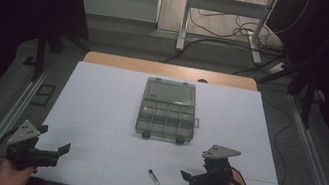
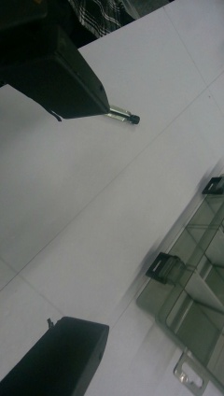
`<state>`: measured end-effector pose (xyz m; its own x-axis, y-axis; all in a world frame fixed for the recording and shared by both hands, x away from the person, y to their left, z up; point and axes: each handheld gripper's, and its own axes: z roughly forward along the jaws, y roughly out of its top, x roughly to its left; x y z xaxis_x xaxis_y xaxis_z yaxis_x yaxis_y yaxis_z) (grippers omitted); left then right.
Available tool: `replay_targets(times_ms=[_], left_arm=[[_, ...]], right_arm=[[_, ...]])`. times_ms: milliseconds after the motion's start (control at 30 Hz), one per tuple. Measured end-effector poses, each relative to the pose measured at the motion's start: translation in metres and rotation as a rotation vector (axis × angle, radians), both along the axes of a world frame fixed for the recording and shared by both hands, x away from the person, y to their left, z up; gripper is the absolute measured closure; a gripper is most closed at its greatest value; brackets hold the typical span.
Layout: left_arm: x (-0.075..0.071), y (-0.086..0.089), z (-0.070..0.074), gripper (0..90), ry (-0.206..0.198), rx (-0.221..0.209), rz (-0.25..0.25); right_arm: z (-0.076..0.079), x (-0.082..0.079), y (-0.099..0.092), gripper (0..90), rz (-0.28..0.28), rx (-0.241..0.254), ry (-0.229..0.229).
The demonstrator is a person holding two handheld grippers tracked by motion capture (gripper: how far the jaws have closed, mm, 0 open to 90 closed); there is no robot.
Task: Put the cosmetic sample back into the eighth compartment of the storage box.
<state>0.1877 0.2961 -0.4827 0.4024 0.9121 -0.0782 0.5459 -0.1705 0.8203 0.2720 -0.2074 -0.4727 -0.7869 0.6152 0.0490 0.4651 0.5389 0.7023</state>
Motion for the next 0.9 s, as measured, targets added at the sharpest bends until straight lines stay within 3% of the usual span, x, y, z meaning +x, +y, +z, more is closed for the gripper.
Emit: replay_targets(times_ms=[367, 667, 900], left_arm=[[0.000, 0.000, 0.000, 0.6, 0.000, -0.003, -0.002], [0.000, 0.000, 0.000, 0.7, 0.000, -0.001, -0.004], [0.000, 0.001, 0.000, 0.7, -0.001, -0.004, -0.006]], right_arm=[[-0.004, 0.003, 0.015, 0.0, 0.017, -0.010, 0.010], [-0.007, 0.006, 0.030, 0.0, 0.042, -0.054, 0.048], [-0.007, 0.007, 0.040, 0.0, 0.031, -0.065, 0.051]])
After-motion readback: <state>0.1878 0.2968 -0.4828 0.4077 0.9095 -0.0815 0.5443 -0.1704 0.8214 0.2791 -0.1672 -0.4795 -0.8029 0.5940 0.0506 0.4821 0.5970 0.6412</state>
